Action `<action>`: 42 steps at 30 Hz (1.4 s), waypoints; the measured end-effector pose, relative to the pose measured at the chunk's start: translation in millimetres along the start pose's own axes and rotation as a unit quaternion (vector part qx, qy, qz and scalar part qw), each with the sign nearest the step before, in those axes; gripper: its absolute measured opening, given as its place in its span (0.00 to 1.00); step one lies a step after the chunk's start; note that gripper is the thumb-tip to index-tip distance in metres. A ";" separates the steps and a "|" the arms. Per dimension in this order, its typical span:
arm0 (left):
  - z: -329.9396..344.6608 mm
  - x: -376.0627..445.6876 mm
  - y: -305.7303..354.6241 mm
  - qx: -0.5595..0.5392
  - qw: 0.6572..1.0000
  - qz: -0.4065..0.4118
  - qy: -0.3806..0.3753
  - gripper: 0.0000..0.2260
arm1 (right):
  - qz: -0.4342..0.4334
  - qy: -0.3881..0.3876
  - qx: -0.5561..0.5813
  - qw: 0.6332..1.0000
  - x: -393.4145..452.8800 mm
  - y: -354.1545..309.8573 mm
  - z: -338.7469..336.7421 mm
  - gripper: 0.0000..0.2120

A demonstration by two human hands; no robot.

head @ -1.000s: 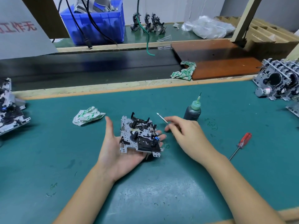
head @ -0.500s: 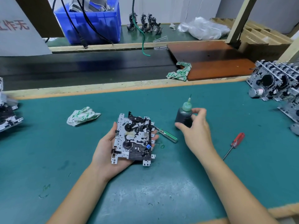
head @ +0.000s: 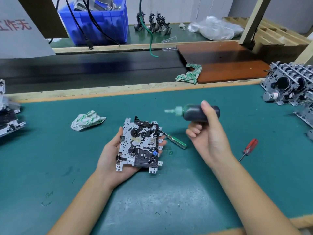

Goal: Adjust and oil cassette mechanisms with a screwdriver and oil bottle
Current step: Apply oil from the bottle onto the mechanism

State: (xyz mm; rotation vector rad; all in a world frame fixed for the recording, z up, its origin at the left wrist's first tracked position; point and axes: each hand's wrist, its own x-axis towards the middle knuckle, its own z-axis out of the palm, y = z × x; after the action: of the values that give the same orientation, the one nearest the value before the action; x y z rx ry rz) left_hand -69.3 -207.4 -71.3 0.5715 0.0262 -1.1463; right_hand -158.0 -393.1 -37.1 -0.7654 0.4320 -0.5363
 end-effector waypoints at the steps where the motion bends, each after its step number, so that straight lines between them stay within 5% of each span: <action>1: 0.3 0.2 -0.1 0.004 1.000 0.000 0.000 0.28 | 0.000 0.004 -0.011 1.000 -1.4 2.4 0.9 0.14; 9: 1.1 0.0 -0.1 0.001 1.000 0.000 0.016 0.27 | -0.092 0.057 -0.168 0.980 -9.3 10.4 5.0 0.14; 42: 1.6 0.4 -0.4 0.012 1.000 0.001 0.014 0.29 | -0.114 0.057 -0.234 0.964 -9.8 15.1 4.2 0.12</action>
State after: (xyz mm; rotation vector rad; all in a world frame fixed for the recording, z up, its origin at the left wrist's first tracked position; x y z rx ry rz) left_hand -69.9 -208.6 -70.2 0.6083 0.0362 -1.1376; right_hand -158.9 -375.9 -43.9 -1.2528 0.5909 -0.7068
